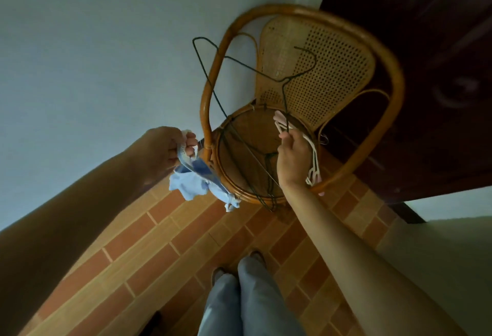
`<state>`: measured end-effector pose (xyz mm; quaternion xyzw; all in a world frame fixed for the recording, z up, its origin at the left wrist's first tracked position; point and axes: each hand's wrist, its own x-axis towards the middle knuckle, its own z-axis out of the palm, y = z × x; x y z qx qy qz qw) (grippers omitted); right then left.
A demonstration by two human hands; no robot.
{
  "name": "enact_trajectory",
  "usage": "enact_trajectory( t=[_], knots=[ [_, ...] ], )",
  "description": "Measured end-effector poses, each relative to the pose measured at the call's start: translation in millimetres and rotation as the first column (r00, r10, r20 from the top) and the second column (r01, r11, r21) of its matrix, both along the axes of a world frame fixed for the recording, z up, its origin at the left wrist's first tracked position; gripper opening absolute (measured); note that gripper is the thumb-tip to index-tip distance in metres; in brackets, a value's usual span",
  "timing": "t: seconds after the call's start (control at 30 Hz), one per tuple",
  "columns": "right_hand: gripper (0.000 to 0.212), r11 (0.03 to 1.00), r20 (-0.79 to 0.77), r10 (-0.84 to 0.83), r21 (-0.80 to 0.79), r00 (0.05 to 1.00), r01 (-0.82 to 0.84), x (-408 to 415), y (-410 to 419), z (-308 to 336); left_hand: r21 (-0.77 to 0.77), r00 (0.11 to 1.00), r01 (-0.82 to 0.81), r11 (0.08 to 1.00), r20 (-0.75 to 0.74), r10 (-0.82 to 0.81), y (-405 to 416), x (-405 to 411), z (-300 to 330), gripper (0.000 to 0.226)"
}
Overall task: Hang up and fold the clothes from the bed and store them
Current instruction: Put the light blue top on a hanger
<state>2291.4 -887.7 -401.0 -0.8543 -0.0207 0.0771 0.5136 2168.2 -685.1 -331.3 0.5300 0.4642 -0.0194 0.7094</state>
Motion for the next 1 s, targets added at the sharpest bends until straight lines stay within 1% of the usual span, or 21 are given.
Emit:
enact_trajectory(
  t=[0.13, 0.27, 0.37, 0.47, 0.6, 0.7, 0.8, 0.93, 1.0],
  knots=[
    [0.028, 0.987, 0.127, 0.109, 0.105, 0.986, -0.123, 7.4, 3.4, 68.4, 0.081, 0.993, -0.003, 0.997, 0.117, -0.006, 16.1, 0.1, 77.0, 0.024],
    [0.024, 0.96, 0.326, 0.199, 0.123, 0.924, -0.25, 21.4, 4.9, 141.2, 0.157, 0.973, -0.006, 0.988, 0.229, -0.031, 27.4, -4.1, 149.3, 0.024],
    [0.026, 0.942, 0.436, 0.232, 0.121, 0.87, -0.312, 29.4, 4.2, 190.7, 0.222, 0.957, 0.011, 0.975, 0.279, -0.074, 32.0, -9.5, 201.1, 0.029],
    [0.027, 0.936, 0.493, 0.201, 0.159, 0.846, -0.315, 39.4, 6.9, 233.3, 0.253, 0.927, 0.024, 0.967, 0.355, -0.116, 34.2, -13.3, 248.5, 0.03],
    [0.025, 0.921, 0.528, 0.206, 0.18, 0.824, -0.346, 49.1, 7.1, 288.3, 0.278, 0.87, 0.016, 0.96, 0.469, -0.151, 33.1, -14.3, 295.9, 0.032],
    [0.024, 0.929, 0.593, 0.228, 0.104, 0.772, -0.355, 52.7, 1.0, 328.4, 0.342, 0.821, -0.012, 0.94, 0.54, -0.186, 31.9, -14.0, 322.4, 0.033],
    [0.024, 0.938, 0.627, 0.256, 0.023, 0.736, -0.345, 60.3, -5.2, 354.6, 0.395, 0.795, -0.05, 0.917, 0.571, -0.203, 34.5, -10.6, 339.3, 0.027],
    [0.024, 0.946, 0.651, 0.265, -0.033, 0.711, -0.322, 69.9, -20.7, 382.1, 0.497, 0.797, -0.13, 0.858, 0.567, -0.207, 38.6, -7.5, 353.9, 0.019],
    [0.024, 0.951, 0.66, 0.277, -0.084, 0.698, -0.298, 73.9, -28.7, 392.1, 0.598, 0.832, -0.169, 0.783, 0.513, -0.212, 42.6, -6.7, 356.7, 0.016]
  ],
)
